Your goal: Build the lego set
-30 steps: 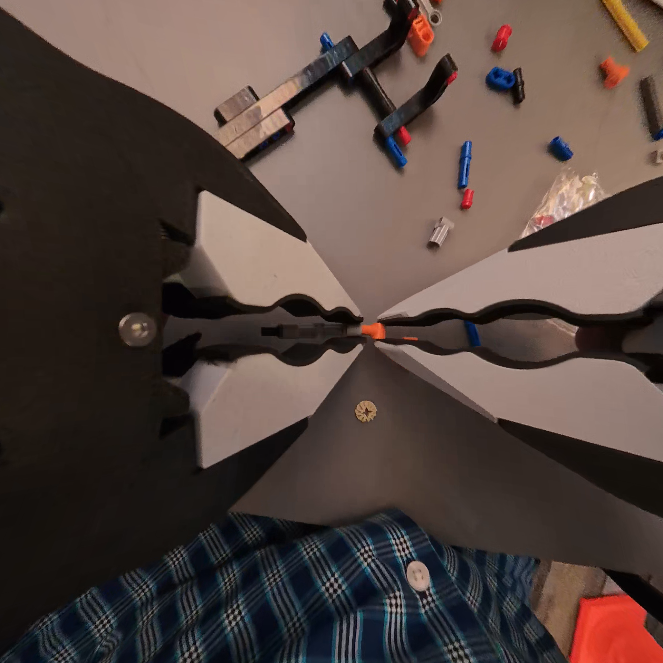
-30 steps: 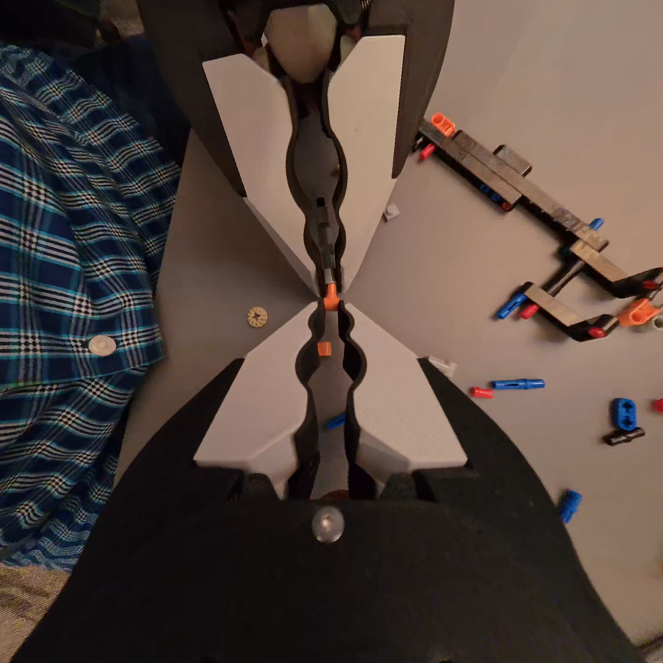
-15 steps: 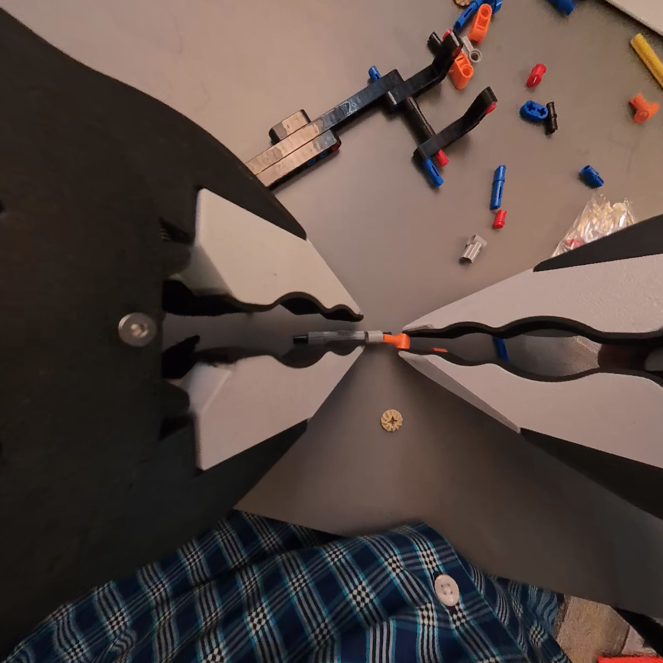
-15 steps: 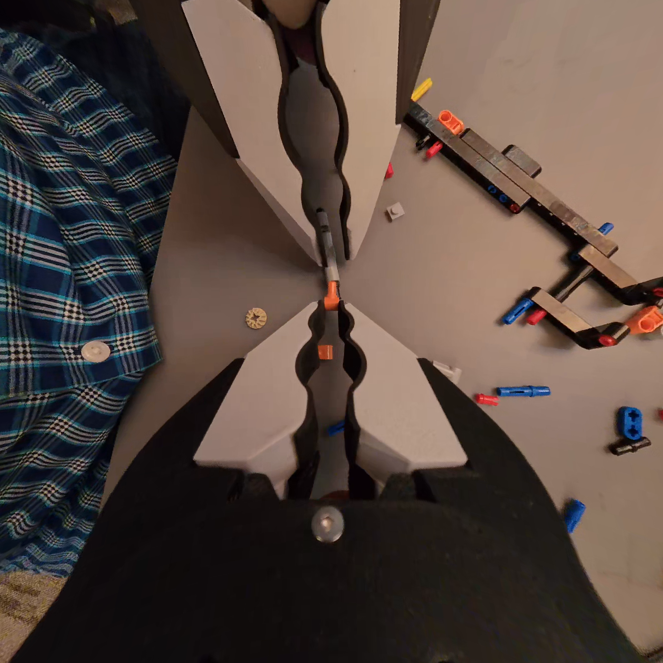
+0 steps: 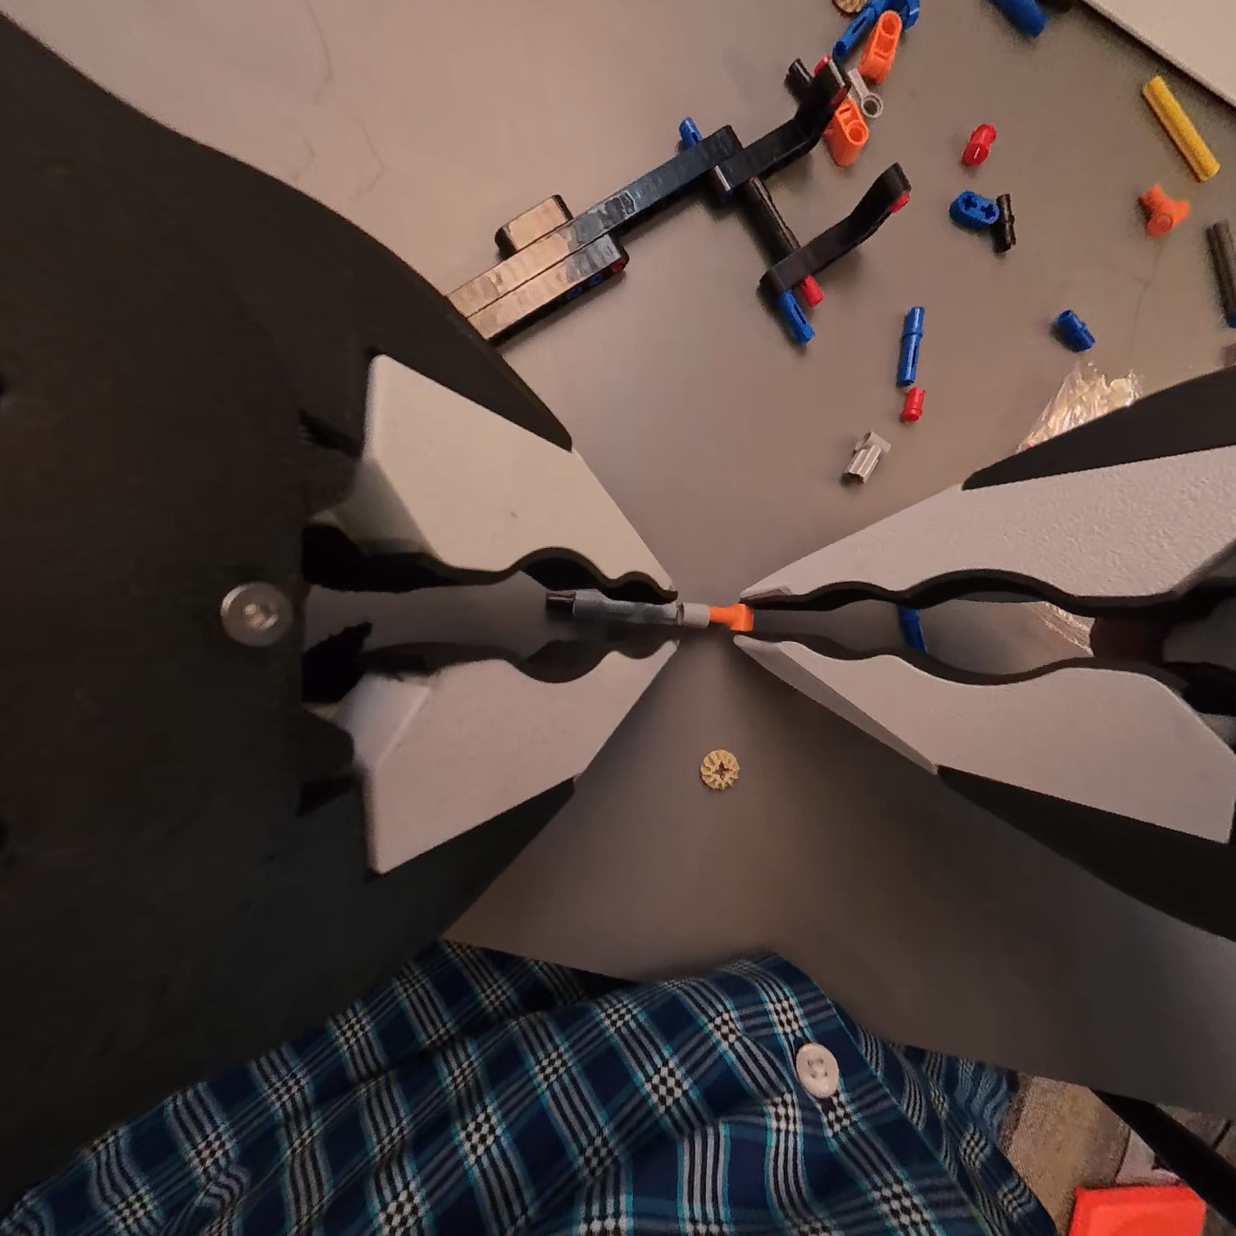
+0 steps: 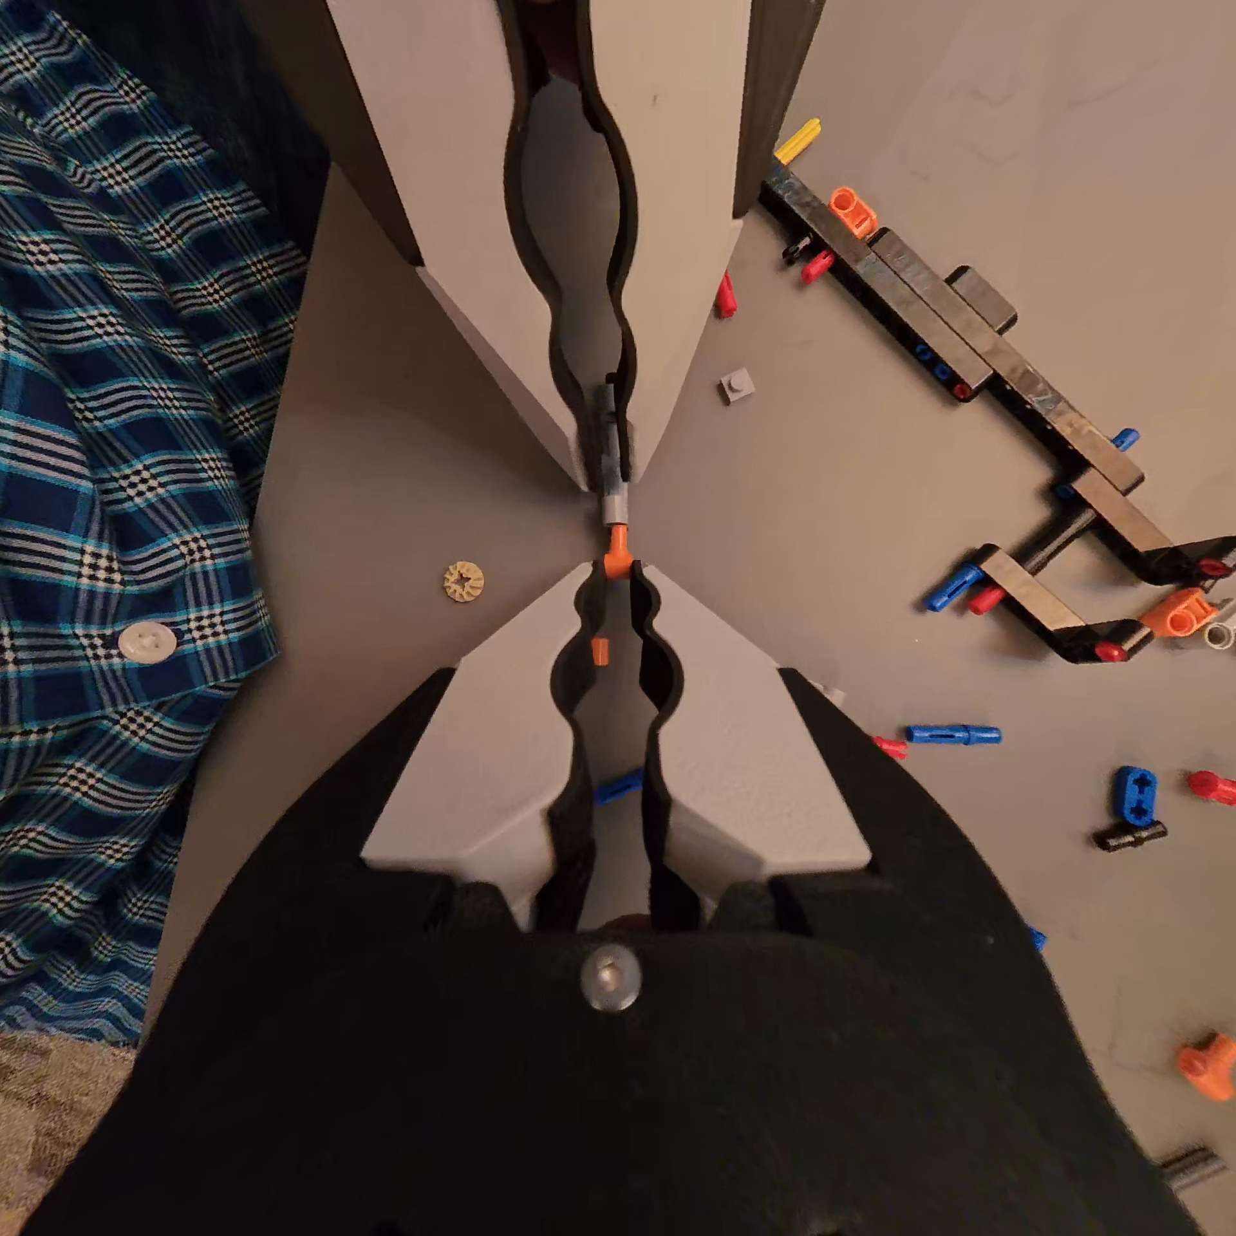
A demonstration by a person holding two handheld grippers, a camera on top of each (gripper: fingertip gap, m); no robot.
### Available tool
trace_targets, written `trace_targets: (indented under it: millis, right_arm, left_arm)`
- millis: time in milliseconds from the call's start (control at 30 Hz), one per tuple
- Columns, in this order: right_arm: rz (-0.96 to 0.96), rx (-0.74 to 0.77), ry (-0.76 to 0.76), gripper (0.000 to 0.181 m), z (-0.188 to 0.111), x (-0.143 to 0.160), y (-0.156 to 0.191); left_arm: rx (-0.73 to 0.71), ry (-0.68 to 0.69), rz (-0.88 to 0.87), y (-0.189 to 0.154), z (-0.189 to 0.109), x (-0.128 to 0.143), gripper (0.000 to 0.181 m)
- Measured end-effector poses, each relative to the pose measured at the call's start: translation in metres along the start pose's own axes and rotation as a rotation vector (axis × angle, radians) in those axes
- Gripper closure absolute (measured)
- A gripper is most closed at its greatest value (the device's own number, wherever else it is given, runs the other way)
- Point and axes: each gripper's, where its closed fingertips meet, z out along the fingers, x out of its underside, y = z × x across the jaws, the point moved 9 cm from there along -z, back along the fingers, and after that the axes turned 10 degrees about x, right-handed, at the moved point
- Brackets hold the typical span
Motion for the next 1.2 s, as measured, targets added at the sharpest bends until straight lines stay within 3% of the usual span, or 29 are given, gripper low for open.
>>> trace_targets:
  millis: [1200]
  right_arm:
    - [0.049,0.003,-0.041,0.177,-0.0012,0.0013,-0.0006]
  left_arm:
    - [-0.034,0.044,0.089,0.0011,0.0072,-0.0021,0.179]
